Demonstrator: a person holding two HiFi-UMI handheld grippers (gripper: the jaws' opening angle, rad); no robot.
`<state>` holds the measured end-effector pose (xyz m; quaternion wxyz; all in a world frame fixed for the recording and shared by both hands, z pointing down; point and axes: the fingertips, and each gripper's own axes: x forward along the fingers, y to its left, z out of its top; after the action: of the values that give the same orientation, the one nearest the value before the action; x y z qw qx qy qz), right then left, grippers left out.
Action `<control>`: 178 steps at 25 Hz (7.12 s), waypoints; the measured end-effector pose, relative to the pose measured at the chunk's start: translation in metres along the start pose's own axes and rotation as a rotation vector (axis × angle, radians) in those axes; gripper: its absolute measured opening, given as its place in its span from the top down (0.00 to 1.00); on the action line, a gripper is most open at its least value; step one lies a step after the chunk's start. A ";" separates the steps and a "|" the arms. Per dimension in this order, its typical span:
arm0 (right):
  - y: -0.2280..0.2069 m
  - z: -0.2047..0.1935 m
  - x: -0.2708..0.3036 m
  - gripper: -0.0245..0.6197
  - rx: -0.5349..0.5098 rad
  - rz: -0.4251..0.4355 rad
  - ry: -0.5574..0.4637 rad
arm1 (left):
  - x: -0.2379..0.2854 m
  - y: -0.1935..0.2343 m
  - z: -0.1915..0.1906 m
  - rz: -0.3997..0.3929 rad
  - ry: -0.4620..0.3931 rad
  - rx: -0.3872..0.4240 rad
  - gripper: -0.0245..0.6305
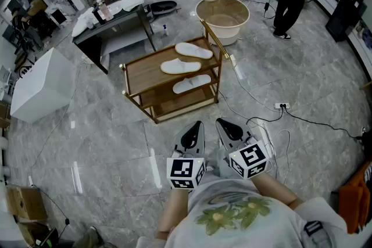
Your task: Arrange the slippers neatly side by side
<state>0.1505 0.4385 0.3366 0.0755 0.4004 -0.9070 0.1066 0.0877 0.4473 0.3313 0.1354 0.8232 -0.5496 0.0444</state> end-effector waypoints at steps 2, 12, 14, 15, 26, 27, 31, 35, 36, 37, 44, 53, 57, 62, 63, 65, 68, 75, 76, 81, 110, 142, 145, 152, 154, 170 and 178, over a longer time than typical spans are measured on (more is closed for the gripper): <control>-0.001 0.002 0.006 0.95 -0.006 0.006 0.001 | 0.005 0.004 0.000 0.006 0.002 -0.003 0.94; -0.023 0.002 0.029 0.95 0.011 0.013 -0.002 | 0.033 0.017 0.002 0.018 0.027 0.012 0.94; -0.029 0.001 0.038 0.95 0.012 0.018 0.005 | 0.039 0.025 0.002 0.029 0.034 0.007 0.94; -0.032 0.001 0.042 0.95 0.015 0.021 0.008 | 0.042 0.030 0.003 0.035 0.037 0.003 0.94; -0.074 0.014 0.104 0.95 0.026 0.053 0.018 | 0.101 0.062 0.011 0.047 0.068 0.012 0.94; -0.078 0.015 0.109 0.95 0.028 0.055 0.021 | 0.107 0.065 0.013 0.046 0.070 0.013 0.94; -0.097 0.021 0.131 0.95 0.030 0.060 0.022 | 0.134 0.075 0.021 0.049 0.070 0.020 0.94; -0.114 0.028 0.149 0.95 0.030 0.074 0.022 | 0.157 0.084 0.028 0.060 0.071 0.020 0.94; -0.118 0.030 0.153 0.95 0.029 0.078 0.023 | 0.163 0.086 0.029 0.066 0.072 0.021 0.94; -0.123 0.031 0.158 0.95 0.028 0.082 0.023 | 0.169 0.088 0.031 0.072 0.071 0.022 0.94; -0.144 0.035 0.179 0.95 0.000 0.125 0.028 | 0.189 0.104 0.040 0.130 0.052 0.010 0.94; -0.161 0.033 0.200 0.95 0.001 0.144 0.055 | 0.204 0.116 0.043 0.133 0.077 0.013 0.94; -0.165 0.027 0.212 0.95 0.013 0.134 0.077 | 0.216 0.127 0.040 0.115 0.095 -0.001 0.94; -0.169 0.025 0.232 0.95 0.018 0.121 0.094 | 0.232 0.143 0.034 0.080 0.130 0.006 0.94; -0.169 0.025 0.237 0.95 0.019 0.118 0.098 | 0.235 0.148 0.034 0.075 0.134 0.013 0.94; -0.169 0.024 0.249 0.95 0.019 0.116 0.106 | 0.243 0.160 0.034 0.063 0.140 0.016 0.94; -0.170 0.027 0.271 0.95 0.032 0.117 0.120 | 0.258 0.178 0.040 0.040 0.148 0.019 0.94; -0.177 0.033 0.326 0.95 0.033 0.097 0.141 | 0.283 0.235 0.041 0.004 0.186 -0.010 0.94; -0.178 0.034 0.332 0.95 0.033 0.092 0.141 | 0.286 0.243 0.040 0.003 0.191 -0.012 0.94; -0.183 0.030 0.358 0.89 0.041 0.069 0.179 | 0.300 0.270 0.039 -0.015 0.212 -0.031 0.94; -0.236 -0.020 0.464 0.76 -0.026 0.026 0.350 | 0.362 0.343 0.009 -0.077 0.360 -0.056 0.94; -0.292 -0.131 0.539 0.73 0.007 0.083 0.563 | 0.423 0.372 -0.057 -0.034 0.472 -0.139 0.94; -0.295 -0.144 0.543 0.73 0.001 0.082 0.584 | 0.424 0.372 -0.065 -0.028 0.481 -0.144 0.94; -0.303 -0.175 0.551 0.73 -0.021 0.072 0.644 | 0.426 0.373 -0.077 -0.023 0.494 -0.158 0.94; -0.304 -0.180 0.554 0.73 -0.027 0.073 0.658 | 0.428 0.374 -0.079 -0.020 0.495 -0.159 0.94; -0.310 -0.216 0.558 0.91 -0.095 0.022 0.772 | 0.425 0.376 -0.088 -0.015 0.500 -0.159 0.94; -0.326 -0.206 0.554 0.92 0.131 -0.170 0.755 | 0.418 0.377 -0.089 -0.015 0.500 -0.160 0.94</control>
<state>0.0331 -0.1166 0.7022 0.3866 0.4108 -0.7703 0.2973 -0.0877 -0.0372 0.5749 0.3321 0.7774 -0.4947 0.2016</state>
